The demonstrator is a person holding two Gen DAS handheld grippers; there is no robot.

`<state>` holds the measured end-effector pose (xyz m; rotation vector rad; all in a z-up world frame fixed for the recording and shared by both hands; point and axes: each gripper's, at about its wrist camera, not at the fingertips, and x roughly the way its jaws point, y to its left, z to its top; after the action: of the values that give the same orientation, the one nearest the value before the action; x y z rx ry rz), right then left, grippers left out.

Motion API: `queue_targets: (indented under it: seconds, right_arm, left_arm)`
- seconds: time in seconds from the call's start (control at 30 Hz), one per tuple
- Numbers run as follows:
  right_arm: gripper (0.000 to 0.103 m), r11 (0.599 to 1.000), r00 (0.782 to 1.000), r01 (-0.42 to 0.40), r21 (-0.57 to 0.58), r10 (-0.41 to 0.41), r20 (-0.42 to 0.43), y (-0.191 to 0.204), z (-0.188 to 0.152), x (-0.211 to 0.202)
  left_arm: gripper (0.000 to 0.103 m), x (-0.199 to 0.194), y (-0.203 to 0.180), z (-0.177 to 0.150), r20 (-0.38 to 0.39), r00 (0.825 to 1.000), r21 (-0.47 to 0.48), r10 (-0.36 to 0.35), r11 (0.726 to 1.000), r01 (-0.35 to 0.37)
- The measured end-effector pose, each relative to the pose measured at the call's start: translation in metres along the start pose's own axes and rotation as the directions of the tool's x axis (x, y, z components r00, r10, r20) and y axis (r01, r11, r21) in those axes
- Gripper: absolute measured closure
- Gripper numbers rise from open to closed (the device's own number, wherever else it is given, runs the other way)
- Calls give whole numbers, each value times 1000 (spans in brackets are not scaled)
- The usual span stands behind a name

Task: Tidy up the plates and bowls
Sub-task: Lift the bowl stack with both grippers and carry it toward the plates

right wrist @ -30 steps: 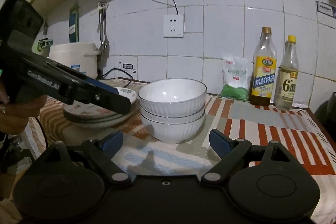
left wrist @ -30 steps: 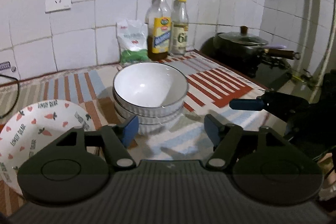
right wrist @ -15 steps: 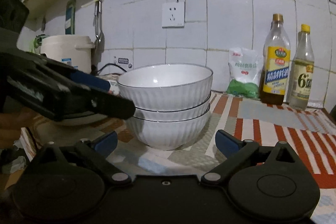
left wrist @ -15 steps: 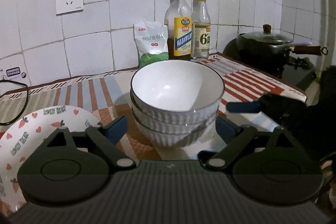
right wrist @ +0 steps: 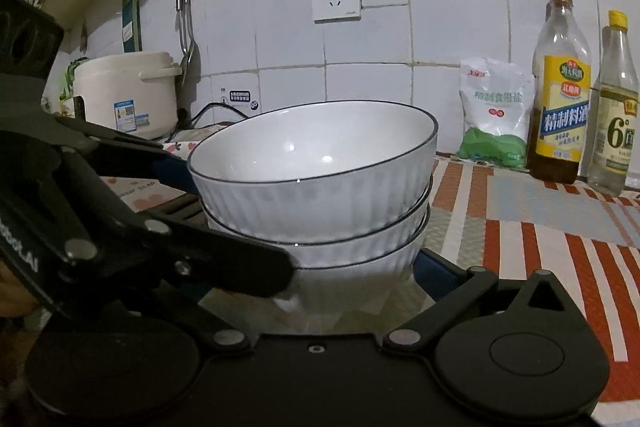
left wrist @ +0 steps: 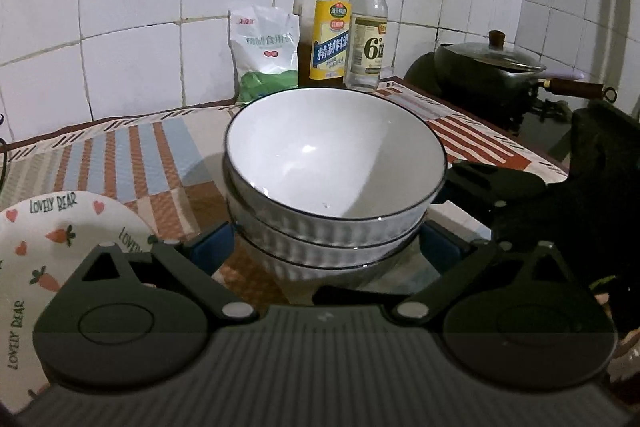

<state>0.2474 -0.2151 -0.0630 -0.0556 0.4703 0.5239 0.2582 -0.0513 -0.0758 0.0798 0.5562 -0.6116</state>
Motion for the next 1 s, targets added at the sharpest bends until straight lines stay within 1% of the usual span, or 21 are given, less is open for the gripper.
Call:
queue_targets:
  seconds: [0.17,0.2,0.27,0.3,0.57,0.77,0.87,1.0]
  right_arm:
    - [0,999,1000,-25,32,25,9,-7,-2,-1]
    - [0,999,1000,-25,32,25,5,-7,-2,-1]
    - [0,999,999,-16,42,18,-32,-6,-3,3]
    - [0,999,999,-14,40,16,-34,-6,-2,4]
    - [0,1000,1000,7,27,-7,-12,-1,-1,6]
    - [1,999,999,36,27,-36,-3,5,-3,4]
    - [1,998,999,45,38,-45,15,6,-6,3]
    - [1,998,998,56,32,-57,25,9,-8,2]
  left_arm:
    - [0,6,2,2,-5,1000,-8,-20,1000,20]
    - [0,6,1,2,-6,1000,-3,-20,1000,20]
    - [0,6,-1,1,-9,1000,10,-18,1000,18]
    - [0,6,-1,1,-4,1000,11,-17,1000,17]
    - [0,4,8,-2,24,999,-44,-47,998,48]
    - [0,4,3,-4,25,999,-33,-24,999,25]
    - [0,3,0,-4,21,1000,-16,-17,1000,18]
    - [0,3,0,-3,16,1000,-15,-21,1000,22]
